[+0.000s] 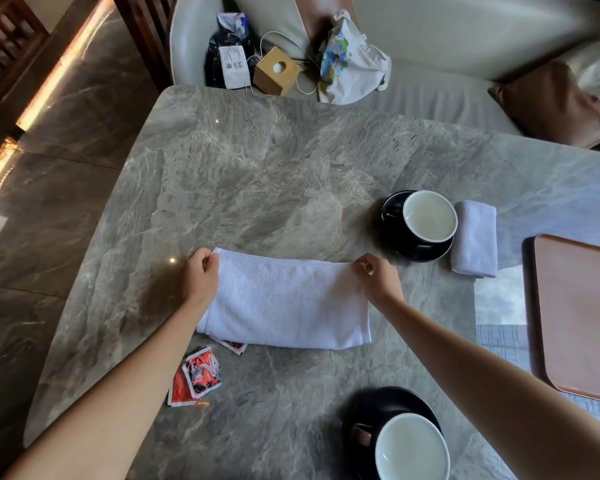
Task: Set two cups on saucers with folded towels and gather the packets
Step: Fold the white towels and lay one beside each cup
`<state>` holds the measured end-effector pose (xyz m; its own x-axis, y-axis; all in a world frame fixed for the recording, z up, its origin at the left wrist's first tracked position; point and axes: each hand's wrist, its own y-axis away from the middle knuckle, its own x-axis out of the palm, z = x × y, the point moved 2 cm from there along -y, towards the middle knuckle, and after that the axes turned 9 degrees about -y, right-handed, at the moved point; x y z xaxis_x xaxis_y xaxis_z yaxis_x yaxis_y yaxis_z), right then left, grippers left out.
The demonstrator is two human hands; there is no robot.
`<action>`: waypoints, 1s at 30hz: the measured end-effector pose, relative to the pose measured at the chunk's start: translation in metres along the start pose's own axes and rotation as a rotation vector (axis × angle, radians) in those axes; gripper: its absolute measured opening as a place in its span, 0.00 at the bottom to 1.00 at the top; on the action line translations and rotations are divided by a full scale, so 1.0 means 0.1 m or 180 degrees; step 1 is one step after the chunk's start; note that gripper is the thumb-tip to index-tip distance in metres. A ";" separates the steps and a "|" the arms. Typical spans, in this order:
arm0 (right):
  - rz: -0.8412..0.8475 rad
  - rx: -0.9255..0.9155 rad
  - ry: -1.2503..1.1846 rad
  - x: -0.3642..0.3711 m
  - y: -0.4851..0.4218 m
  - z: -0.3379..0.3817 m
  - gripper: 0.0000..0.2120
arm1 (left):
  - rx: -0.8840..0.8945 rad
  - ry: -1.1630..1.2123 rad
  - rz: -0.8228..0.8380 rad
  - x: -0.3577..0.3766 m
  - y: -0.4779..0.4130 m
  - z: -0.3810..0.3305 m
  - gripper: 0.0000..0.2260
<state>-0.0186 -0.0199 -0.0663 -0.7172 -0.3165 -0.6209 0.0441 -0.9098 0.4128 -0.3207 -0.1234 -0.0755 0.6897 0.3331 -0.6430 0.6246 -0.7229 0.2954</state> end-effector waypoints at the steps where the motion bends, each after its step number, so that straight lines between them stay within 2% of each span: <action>1: -0.0023 0.0025 -0.0028 0.00 0.00 0.00 0.07 | -0.0017 0.0003 -0.0021 0.00 0.00 0.01 0.17; 6: -0.0070 0.0075 -0.0118 0.01 0.00 0.01 0.08 | -0.0108 0.0039 -0.0111 0.03 0.04 0.03 0.17; 10: -0.0144 0.0071 -0.0230 0.00 0.02 0.01 0.06 | -0.0328 -0.0069 -0.0094 0.01 0.05 -0.01 0.08; 12: -0.0344 -0.0087 -0.0114 -0.03 0.08 0.03 0.07 | -0.0365 -0.0509 -0.0063 -0.03 0.14 -0.04 0.06; 14: -0.0581 -0.0559 0.0231 -0.06 0.20 0.07 0.11 | -0.0107 -0.1376 -0.0379 -0.08 0.26 -0.02 0.10; 16: -0.0457 -0.1294 0.0645 0.01 0.36 0.13 0.16 | 0.0557 -0.1859 -0.0692 -0.04 0.42 -0.06 0.16; 18: 0.0182 -0.1752 0.1143 0.27 0.55 0.21 0.24 | 0.1353 -0.2087 -0.0467 0.15 0.57 -0.13 0.21; 20: 0.0808 -0.2054 0.1506 0.63 0.75 0.24 0.28 | 0.1712 -0.2327 0.0095 0.42 0.70 -0.16 0.25; 23: 0.1058 -0.2095 0.1704 0.99 0.85 0.20 0.29 | 0.1393 -0.2679 0.0553 0.66 0.73 -0.03 0.29; 28: 0.1002 -0.2089 0.1737 0.91 0.72 -0.06 0.32 | 0.1282 -0.2690 0.0637 0.61 0.65 0.19 0.33; 30: 0.0834 -0.1867 0.1749 0.78 0.63 -0.18 0.34 | 0.1066 -0.2580 0.0555 0.58 0.62 0.21 0.35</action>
<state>-0.0597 -0.1067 -0.1007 -0.1999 -0.4842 -0.8518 0.6245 -0.7329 0.2700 -0.2495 -0.1620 -0.1093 0.2147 -0.2364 -0.9476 0.3078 -0.9044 0.2954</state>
